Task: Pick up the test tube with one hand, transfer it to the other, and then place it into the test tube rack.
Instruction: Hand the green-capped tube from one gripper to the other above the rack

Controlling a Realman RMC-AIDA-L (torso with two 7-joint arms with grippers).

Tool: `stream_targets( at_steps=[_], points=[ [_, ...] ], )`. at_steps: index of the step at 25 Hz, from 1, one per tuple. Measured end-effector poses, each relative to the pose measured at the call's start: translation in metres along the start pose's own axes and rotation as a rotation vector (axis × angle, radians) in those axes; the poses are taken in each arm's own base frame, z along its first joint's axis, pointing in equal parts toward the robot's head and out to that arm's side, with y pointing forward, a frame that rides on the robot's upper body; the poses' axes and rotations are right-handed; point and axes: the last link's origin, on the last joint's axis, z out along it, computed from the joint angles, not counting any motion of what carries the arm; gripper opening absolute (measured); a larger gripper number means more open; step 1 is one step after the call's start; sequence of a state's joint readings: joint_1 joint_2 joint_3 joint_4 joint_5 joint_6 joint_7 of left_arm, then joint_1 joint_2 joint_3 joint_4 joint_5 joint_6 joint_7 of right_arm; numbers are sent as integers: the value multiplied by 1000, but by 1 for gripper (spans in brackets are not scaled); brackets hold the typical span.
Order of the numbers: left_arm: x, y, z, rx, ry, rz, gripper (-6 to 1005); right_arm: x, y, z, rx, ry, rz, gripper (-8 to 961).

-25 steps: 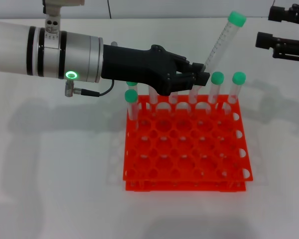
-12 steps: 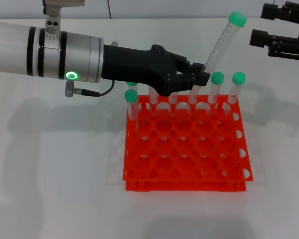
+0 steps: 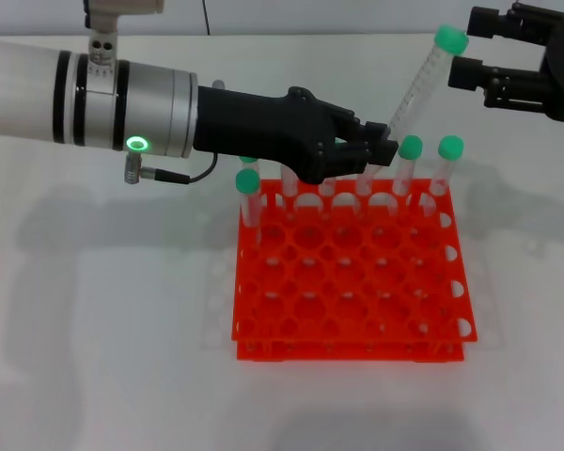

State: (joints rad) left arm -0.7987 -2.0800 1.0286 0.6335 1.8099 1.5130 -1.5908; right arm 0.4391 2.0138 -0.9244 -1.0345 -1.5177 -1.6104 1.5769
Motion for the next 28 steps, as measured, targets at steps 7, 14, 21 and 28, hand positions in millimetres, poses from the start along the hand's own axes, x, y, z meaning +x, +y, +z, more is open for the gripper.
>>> stream_targets(
  at_steps=[7,14,21,28],
  points=[
    [0,1,0,-5,-5,4,278,1,2,5,-20,0,9,717],
    [1,1,0,-9,-5,9,282,2,3,5,-36,-1,25,708],
    [1,1,0,-9,-4,9,285,3,3,6,-42,-7,33,699],
    [0,2,2,-14,-14,12,289,4,0,9,-38,-13,46,654]
  ],
)
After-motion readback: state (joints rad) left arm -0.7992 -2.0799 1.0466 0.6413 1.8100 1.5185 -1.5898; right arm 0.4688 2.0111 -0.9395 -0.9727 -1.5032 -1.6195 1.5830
